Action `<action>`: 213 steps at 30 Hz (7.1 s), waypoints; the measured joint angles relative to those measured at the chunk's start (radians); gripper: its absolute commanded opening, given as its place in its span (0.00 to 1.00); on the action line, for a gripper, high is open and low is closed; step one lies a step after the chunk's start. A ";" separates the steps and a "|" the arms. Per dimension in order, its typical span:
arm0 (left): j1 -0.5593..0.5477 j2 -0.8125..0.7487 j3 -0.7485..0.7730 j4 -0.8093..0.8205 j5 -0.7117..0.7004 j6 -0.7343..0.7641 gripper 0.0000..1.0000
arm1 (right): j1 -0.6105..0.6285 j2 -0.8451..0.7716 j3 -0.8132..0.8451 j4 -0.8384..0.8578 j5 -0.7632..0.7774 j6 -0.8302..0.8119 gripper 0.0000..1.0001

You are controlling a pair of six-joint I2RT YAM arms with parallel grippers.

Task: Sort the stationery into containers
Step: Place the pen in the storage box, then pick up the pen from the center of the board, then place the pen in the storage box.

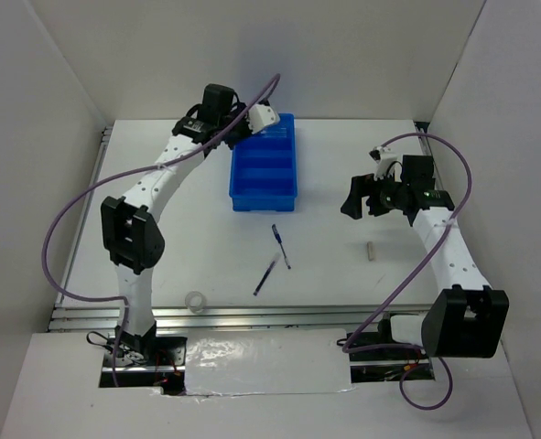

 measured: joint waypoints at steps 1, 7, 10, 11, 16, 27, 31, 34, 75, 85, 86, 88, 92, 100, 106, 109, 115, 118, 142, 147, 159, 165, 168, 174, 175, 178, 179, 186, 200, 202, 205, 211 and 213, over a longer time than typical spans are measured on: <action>0.010 0.018 0.000 0.039 0.006 0.036 0.00 | 0.000 0.002 0.000 0.001 0.000 0.000 0.97; 0.025 0.159 0.029 0.190 0.052 0.192 0.00 | 0.000 0.025 0.000 0.006 0.002 0.000 0.96; 0.023 0.230 0.042 0.235 0.073 0.253 0.00 | 0.000 0.039 0.000 0.008 0.005 0.000 0.96; 0.021 0.249 0.042 0.248 0.077 0.267 0.00 | 0.000 0.042 0.000 0.010 0.005 0.000 0.96; 0.015 0.318 0.048 0.294 0.093 0.335 0.00 | 0.000 0.067 0.000 0.014 0.005 0.000 0.96; 0.013 0.417 0.099 0.395 0.097 0.362 0.09 | 0.000 0.096 -0.001 0.031 0.006 0.003 0.96; 0.013 0.444 0.106 0.421 0.097 0.361 0.22 | 0.000 0.108 -0.001 0.035 0.006 0.003 0.96; 0.013 0.452 0.106 0.425 0.097 0.360 0.24 | 0.000 0.108 -0.001 0.035 0.005 0.003 0.96; -0.237 0.079 -0.058 -0.594 0.252 0.821 0.42 | -0.035 -0.050 -0.035 0.023 0.000 0.022 0.97; -0.336 0.108 -0.127 -0.666 0.261 1.002 0.30 | -0.085 -0.064 -0.053 0.020 -0.004 0.022 0.97; -0.345 0.117 -0.132 -0.663 0.268 1.016 0.31 | -0.091 -0.067 -0.053 0.020 -0.005 0.022 0.97; -0.353 0.135 -0.135 -0.660 0.277 1.025 0.32 | -0.104 -0.074 -0.053 0.020 -0.006 0.022 0.97; -0.353 0.172 -0.135 -0.642 0.283 1.046 0.42 | -0.130 -0.092 -0.066 0.020 -0.016 0.022 0.97; -0.353 0.206 -0.140 -0.588 0.286 1.051 0.41 | -0.154 -0.099 -0.084 0.018 -0.027 0.021 0.97; -0.353 0.254 -0.140 -0.556 0.281 1.064 0.40 | -0.167 -0.100 -0.084 0.017 -0.031 0.019 0.97; -0.353 0.269 -0.137 -0.546 0.275 1.070 0.39 | -0.170 -0.100 -0.084 0.014 -0.035 0.018 0.97; -0.345 0.295 -0.123 -0.533 0.256 1.080 0.34 | -0.171 -0.100 -0.084 0.012 -0.047 0.018 0.97; -0.342 0.297 -0.122 -0.528 0.245 1.098 0.31 | -0.173 -0.100 -0.084 0.012 -0.049 0.018 0.97; -0.358 0.230 -0.037 -0.507 0.240 0.768 0.05 | -0.181 -0.099 -0.072 0.008 -0.077 0.022 0.97; -0.350 0.075 -0.037 -0.541 0.302 0.572 0.05 | -0.181 -0.099 -0.067 0.008 -0.089 0.026 0.97; -0.074 -0.041 -0.113 -0.056 0.315 0.203 0.10 | -0.175 -0.080 -0.063 0.011 -0.104 0.045 0.97; -0.017 0.143 0.022 0.163 0.222 0.258 0.09 | -0.166 -0.076 -0.063 0.013 -0.096 0.051 0.97; -0.010 0.250 0.095 0.256 0.210 0.289 0.09 | -0.163 -0.068 -0.063 0.013 -0.088 0.052 0.97; -0.005 0.337 0.095 0.320 0.204 0.377 0.08 | -0.161 -0.063 -0.063 0.013 -0.072 0.051 0.96; -0.005 0.347 0.095 0.328 0.201 0.390 0.08 | -0.161 -0.060 -0.063 0.013 -0.071 0.051 0.97; -0.005 0.371 0.095 0.348 0.192 0.425 0.08 | -0.161 -0.051 -0.063 0.013 -0.070 0.051 0.96; -0.005 0.378 0.095 0.353 0.190 0.440 0.08 | -0.161 -0.047 -0.063 0.013 -0.069 0.051 0.97; -0.002 0.421 0.107 0.373 0.179 0.497 0.11 | -0.161 -0.034 -0.063 0.013 -0.064 0.051 0.97; 0.017 0.515 0.161 0.375 0.133 0.521 0.26 | -0.160 -0.032 -0.063 0.013 -0.063 0.051 0.97; 0.020 0.516 0.161 0.374 0.128 0.520 0.39 | -0.159 -0.032 -0.063 0.013 -0.063 0.052 0.97; 0.023 0.516 0.161 0.374 0.121 0.519 0.47 | -0.157 -0.027 -0.063 0.013 -0.063 0.052 0.96; 0.026 0.516 0.161 0.373 0.117 0.510 0.50 | -0.154 -0.021 -0.063 0.013 -0.063 0.055 0.96; 0.026 0.515 0.160 0.376 0.120 0.493 0.48 | -0.153 -0.021 -0.063 0.013 -0.063 0.055 0.96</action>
